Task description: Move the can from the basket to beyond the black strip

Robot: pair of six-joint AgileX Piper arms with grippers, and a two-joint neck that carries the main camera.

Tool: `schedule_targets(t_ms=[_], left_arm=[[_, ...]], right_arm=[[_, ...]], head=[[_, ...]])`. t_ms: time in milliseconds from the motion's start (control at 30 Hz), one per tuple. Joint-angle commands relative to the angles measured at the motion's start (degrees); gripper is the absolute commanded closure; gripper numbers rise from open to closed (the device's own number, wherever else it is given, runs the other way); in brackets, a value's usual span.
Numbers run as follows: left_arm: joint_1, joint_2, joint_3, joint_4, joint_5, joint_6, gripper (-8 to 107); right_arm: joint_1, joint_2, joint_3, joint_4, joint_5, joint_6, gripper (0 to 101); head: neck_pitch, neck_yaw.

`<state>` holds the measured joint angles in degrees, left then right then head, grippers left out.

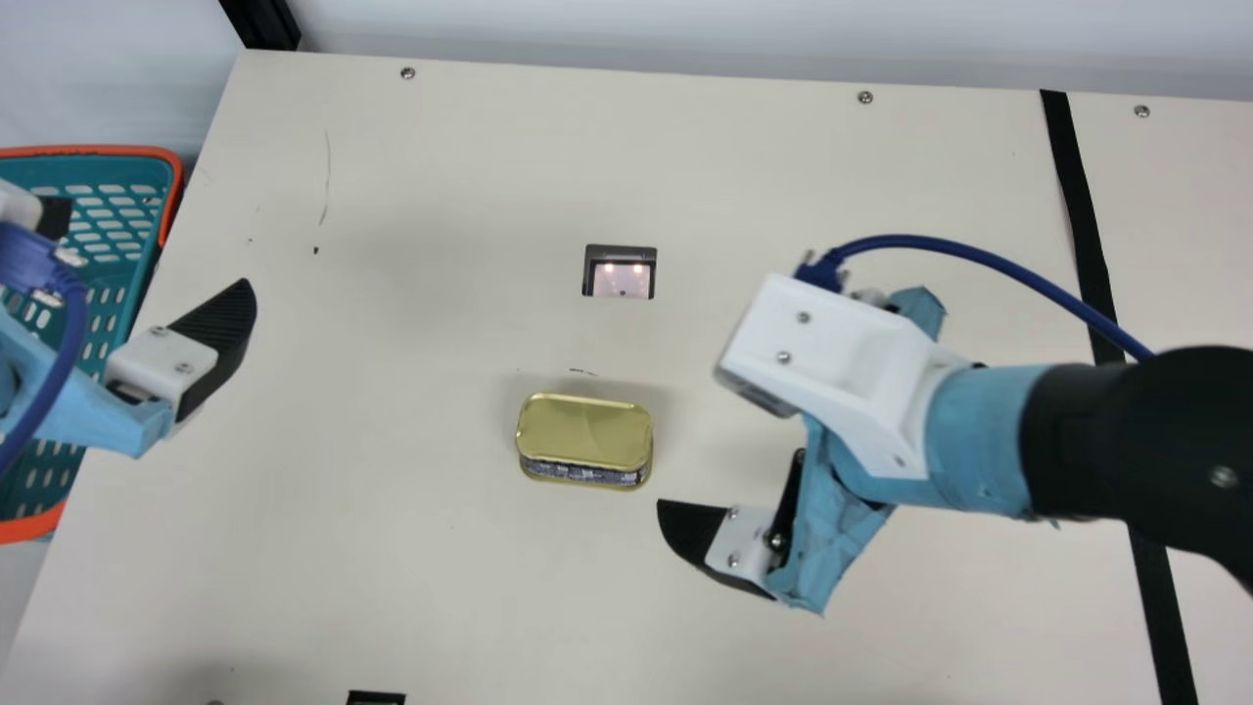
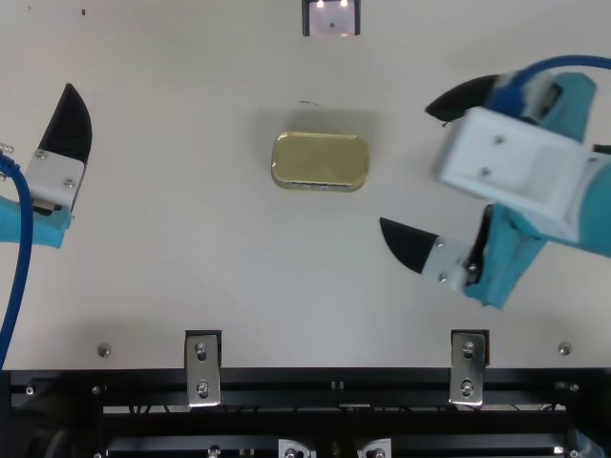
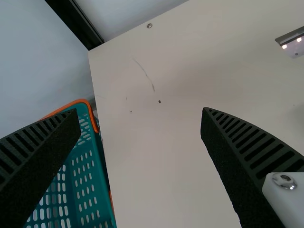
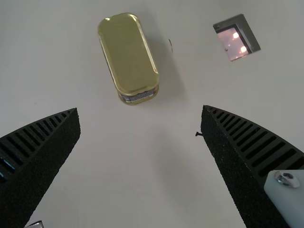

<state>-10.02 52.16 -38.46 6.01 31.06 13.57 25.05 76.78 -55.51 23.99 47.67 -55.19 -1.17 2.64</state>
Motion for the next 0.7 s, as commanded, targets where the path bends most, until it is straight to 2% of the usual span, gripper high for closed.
schedule_targets(t_ms=[0, 300, 667], left_arm=[[0.00, 0.00, 0.00, 0.00, 0.00, 0.00, 9], [0.00, 0.00, 0.00, 0.00, 0.00, 0.00, 9], [0.00, 0.00, 0.00, 0.00, 0.00, 0.00, 9]], right_arm=[[4.51, 1.43, -4.34, -4.99, 1.42, 3.21, 0], [12.99, 8.83, -14.80, -9.19, 6.91, 8.44, 0], [16.79, 17.55, -24.96, -13.20, 14.22, 11.40, 0]], head=[[-0.19, -0.15], [-0.19, -0.15], [-0.19, -0.15]])
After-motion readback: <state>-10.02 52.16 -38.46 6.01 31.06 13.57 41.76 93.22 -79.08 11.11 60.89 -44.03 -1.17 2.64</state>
